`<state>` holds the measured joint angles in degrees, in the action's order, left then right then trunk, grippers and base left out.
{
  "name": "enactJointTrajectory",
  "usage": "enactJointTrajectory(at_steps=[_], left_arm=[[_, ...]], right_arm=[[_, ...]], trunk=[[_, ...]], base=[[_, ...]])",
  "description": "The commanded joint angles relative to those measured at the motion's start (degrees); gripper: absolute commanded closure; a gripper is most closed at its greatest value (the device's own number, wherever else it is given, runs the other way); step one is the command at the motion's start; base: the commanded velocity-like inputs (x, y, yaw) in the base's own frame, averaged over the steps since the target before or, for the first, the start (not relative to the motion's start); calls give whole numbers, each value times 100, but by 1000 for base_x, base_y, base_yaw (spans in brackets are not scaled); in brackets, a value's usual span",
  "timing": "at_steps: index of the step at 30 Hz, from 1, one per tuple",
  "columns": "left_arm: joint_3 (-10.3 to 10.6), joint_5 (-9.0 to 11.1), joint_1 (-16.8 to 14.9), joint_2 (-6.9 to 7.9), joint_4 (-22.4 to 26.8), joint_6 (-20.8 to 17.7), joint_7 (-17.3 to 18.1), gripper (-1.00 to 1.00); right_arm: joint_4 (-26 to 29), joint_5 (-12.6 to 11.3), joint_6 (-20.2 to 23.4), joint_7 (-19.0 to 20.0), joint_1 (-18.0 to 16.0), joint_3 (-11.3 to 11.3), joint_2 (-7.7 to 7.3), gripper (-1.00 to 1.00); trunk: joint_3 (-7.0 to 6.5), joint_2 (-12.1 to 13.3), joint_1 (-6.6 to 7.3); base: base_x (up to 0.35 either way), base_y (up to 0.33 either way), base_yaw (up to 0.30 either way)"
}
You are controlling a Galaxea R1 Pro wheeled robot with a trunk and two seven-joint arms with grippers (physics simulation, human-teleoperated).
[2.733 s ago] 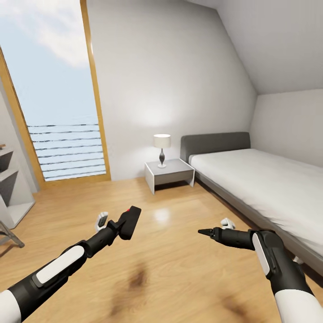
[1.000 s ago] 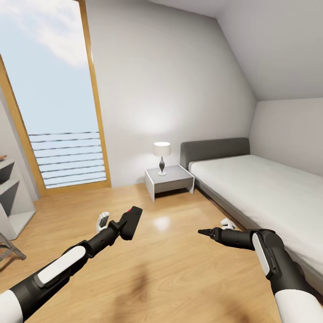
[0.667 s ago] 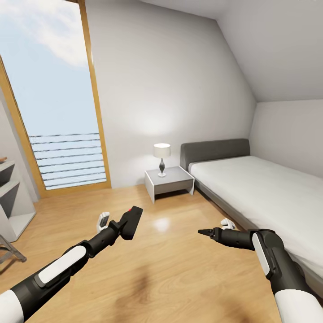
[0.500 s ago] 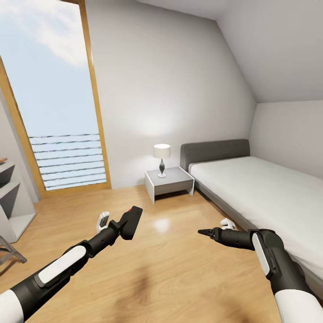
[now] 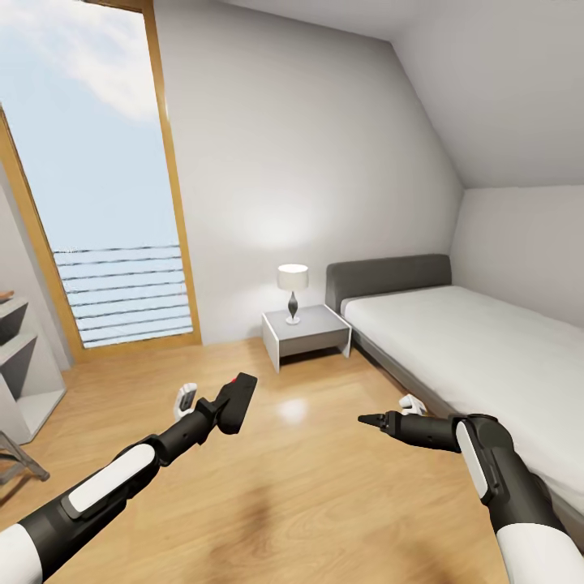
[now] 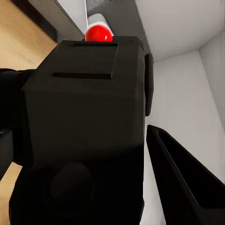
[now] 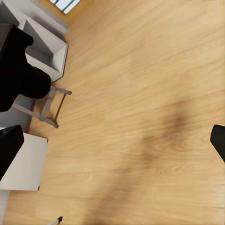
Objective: Attach the digital camera to the camera tripod in the bedroom.
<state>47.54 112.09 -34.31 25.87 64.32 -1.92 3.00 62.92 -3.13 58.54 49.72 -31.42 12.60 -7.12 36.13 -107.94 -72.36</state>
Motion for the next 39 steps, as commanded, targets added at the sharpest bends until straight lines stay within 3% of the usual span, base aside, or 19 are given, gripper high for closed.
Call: enactJointTrajectory(at_steps=[1, 39], left_arm=[[18, 55, -8, 5, -2, -1, 34, 100], [18, 76, -11, -2, 10, -10, 34, 100]], right_arm=[[1, -28, 43, -6, -4, 6, 0, -100], [1, -21, 45, -15, -4, 6, -9, -100]], trunk=[[-12, 38, 23], [-694, 1562, 858]], base=[[0, 0, 0], [0, 0, 0]])
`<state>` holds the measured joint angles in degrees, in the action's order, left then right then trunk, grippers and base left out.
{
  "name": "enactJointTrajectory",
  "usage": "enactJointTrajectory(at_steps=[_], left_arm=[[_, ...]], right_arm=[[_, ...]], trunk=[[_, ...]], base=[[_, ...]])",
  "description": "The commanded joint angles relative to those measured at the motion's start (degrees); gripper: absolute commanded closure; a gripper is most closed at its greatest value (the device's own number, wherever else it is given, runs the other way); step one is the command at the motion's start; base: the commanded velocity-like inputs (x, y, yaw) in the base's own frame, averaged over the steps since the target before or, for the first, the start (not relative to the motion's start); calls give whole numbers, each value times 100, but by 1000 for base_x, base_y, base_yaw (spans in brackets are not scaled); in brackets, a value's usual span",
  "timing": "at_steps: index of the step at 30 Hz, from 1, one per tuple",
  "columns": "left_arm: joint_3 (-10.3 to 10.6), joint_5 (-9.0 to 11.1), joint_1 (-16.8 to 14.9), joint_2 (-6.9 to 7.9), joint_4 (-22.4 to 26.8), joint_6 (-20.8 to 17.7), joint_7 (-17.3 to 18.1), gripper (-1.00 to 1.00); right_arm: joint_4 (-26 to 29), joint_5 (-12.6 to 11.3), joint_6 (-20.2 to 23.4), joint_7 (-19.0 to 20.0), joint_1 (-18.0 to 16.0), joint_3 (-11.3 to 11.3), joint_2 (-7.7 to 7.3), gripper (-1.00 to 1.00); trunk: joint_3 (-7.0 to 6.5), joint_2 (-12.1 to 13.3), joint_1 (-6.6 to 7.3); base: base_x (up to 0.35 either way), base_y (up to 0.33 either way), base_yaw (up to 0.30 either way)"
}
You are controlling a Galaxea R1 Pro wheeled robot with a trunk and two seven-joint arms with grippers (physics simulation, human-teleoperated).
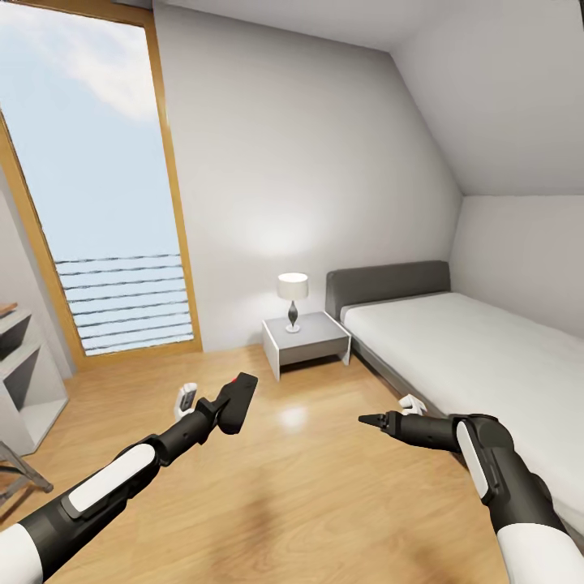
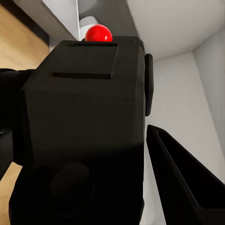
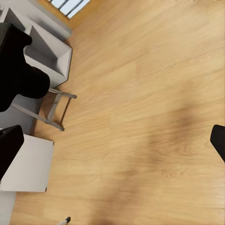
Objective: Attach the digital camera to the camera tripod in the bedroom.
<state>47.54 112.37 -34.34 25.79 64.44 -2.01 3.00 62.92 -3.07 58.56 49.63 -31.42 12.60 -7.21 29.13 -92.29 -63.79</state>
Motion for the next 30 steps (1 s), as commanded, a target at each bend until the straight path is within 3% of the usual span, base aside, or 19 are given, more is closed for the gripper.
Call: enactJointTrajectory(at_steps=[1, 30], left_arm=[[18, 49, -9, 5, -1, -2, 34, 100], [18, 49, -6, 5, -13, -2, 34, 100]], right_arm=[[1, -27, 43, -5, -4, 6, 0, -100], [1, -60, 41, -3, -4, 6, 5, -100]], trunk=[[-12, 38, 23], [-533, 1201, 660]], base=[[0, 0, 0], [0, 0, 0]])
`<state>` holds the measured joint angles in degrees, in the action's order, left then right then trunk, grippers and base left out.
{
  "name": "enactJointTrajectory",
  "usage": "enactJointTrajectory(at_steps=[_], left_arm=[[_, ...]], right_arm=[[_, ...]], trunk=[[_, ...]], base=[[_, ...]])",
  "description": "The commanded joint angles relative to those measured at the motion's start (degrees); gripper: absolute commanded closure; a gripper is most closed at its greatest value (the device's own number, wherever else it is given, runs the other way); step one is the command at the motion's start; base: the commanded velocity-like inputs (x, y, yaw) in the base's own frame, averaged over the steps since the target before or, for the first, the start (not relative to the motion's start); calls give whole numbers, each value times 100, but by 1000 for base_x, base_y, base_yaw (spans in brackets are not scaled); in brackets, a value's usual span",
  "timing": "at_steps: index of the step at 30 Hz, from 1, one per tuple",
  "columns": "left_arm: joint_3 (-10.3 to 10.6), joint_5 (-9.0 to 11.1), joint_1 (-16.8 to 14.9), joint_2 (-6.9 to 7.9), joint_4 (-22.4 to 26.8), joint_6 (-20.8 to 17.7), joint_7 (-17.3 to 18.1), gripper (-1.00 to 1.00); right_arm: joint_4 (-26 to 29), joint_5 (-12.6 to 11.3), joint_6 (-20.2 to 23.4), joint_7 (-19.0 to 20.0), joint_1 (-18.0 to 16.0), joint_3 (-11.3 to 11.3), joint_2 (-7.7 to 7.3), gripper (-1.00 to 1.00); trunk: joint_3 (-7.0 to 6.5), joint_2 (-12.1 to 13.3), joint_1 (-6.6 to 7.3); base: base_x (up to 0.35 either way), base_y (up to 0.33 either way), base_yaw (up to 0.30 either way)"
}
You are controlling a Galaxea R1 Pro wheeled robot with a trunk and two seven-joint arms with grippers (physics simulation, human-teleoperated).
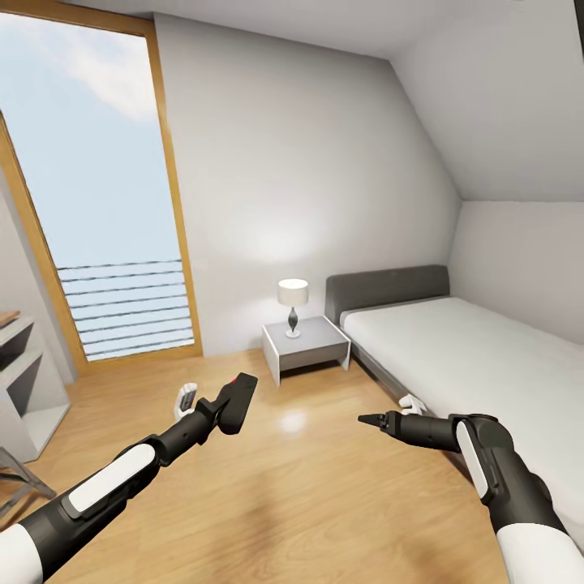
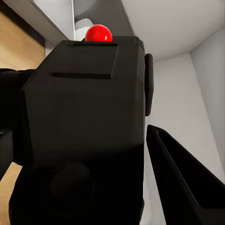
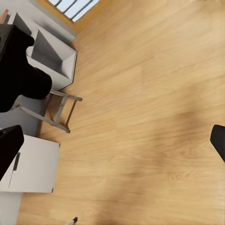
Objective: Attach the digital camera to the camera tripod in the bedroom.
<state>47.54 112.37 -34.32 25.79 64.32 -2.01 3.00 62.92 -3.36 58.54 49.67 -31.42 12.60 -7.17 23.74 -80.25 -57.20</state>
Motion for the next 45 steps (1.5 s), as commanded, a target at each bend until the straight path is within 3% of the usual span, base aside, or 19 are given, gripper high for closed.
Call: enactJointTrajectory(at_steps=[1, 24, 29, 32, 39, 45], left_arm=[[18, 48, -8, 5, -2, -1, 34, 100], [26, 63, -10, -8, -281, 8, -15, 100], [27, 204, -6, -5, -325, 11, -34, 100], [27, 451, -9, -4, -407, 10, -67, 100], [27, 507, -9, -15, -660, 15, -336, 100], [2, 514, -8, -117, -712, 32, -628, 100]], right_arm=[[1, -22, 44, -8, -4, 6, -1, -100], [9, 5, 50, -1, -4, 21, -4, -100], [9, 9, 46, -1, -4, 17, -4, -100], [6, 5, 44, -1, -4, 15, -4, -100], [6, 10, 44, -3, -4, 15, -4, -100], [2, 19, 44, -9, -4, 7, -4, -100]], trunk=[[-12, 38, 23], [-425, 960, 528], [-514, 1161, 638], [-568, 1281, 704], [-694, 1562, 857], [-802, 1802, 989]], base=[[0, 0, 0], [0, 0, 0], [0, 0, 0], [0, 0, 0], [0, 0, 0], [0, 0, 0]])
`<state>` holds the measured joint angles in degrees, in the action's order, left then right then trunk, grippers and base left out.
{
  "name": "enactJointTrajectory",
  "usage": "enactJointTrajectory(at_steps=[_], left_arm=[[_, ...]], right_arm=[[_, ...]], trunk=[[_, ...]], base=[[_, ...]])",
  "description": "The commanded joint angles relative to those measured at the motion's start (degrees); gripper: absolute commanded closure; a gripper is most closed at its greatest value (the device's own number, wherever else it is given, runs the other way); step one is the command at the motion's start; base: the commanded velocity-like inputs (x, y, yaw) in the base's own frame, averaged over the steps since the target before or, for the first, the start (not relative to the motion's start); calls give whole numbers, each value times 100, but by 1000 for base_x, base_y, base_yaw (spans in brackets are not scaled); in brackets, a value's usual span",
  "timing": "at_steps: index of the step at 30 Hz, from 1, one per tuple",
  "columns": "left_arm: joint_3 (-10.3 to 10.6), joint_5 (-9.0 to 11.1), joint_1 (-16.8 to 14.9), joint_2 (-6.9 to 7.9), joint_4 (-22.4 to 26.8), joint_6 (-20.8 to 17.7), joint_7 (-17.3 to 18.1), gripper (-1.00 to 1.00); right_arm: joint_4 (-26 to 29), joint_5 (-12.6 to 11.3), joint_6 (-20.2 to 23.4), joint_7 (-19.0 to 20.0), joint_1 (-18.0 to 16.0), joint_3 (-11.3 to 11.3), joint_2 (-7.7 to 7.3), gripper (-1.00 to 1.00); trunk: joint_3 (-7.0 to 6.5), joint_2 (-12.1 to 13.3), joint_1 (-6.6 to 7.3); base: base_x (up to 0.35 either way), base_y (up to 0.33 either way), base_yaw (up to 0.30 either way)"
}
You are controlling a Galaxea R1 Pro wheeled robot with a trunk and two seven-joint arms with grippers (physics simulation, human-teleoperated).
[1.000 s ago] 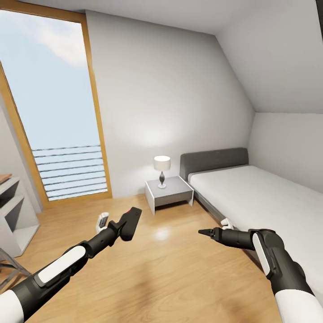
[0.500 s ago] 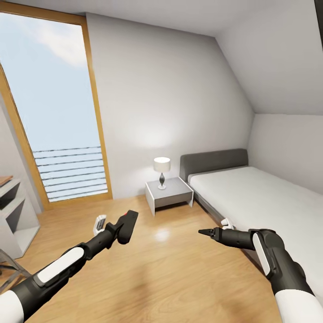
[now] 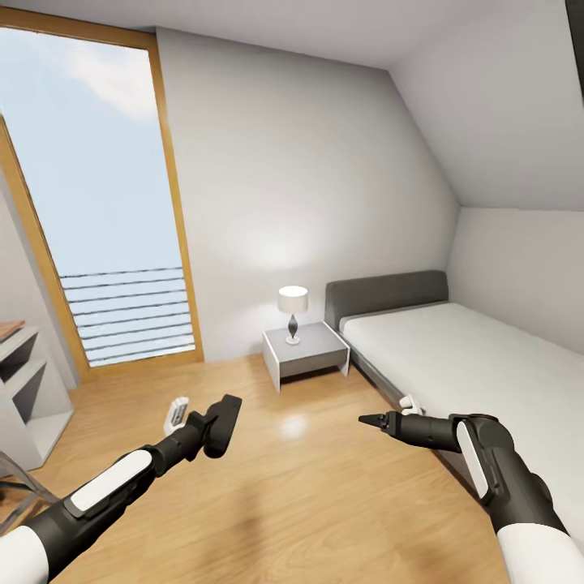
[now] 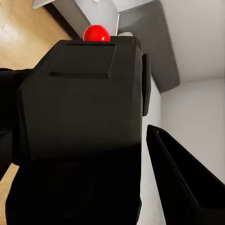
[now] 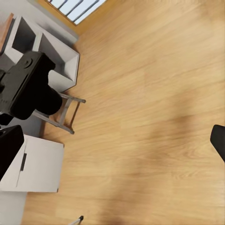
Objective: Attach the digital camera to the camera tripod in the bedroom.
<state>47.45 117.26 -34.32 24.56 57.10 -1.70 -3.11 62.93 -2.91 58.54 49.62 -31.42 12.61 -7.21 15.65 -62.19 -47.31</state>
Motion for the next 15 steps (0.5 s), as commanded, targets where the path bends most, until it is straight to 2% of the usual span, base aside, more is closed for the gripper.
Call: enactJointTrajectory(at_steps=[1, 15], left_arm=[[10, 24, -7, 0, 8, 3, -25, 100], [2, 25, -9, -21, -3, -12, -32, 100]], right_arm=[[1, -26, 43, -4, -5, 6, 0, -100], [2, -25, 43, -5, -5, 5, 0, -100]], trunk=[[-11, 36, 22], [-262, 598, 329]], base=[[0, 0, 0], [0, 0, 0]])
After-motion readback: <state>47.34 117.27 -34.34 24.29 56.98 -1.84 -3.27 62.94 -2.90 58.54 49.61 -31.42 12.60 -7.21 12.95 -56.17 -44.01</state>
